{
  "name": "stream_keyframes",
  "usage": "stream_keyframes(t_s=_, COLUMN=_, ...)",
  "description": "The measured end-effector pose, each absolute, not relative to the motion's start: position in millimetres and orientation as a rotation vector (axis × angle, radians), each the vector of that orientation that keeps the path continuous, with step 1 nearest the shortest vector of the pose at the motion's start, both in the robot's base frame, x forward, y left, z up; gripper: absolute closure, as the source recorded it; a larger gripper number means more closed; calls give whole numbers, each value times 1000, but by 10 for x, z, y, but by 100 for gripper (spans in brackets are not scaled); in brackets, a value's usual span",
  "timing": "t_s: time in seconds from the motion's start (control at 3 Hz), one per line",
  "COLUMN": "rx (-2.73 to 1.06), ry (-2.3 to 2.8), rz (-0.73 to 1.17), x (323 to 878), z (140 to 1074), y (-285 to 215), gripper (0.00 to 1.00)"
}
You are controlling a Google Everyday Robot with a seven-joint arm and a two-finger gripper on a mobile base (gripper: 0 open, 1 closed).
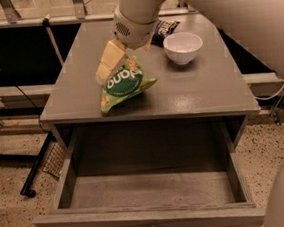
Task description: Place green rice chip bag into top drawer
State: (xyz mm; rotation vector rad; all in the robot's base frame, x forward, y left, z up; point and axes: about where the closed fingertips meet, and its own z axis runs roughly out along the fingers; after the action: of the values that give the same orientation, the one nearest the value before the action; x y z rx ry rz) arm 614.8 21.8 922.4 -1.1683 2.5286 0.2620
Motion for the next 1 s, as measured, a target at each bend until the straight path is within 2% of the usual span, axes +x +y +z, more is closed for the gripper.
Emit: stream_keyframes(t_s=1.0, rx=-1066, ry=2642, rz=288, x=6211, z=8890, y=505, gripper=0)
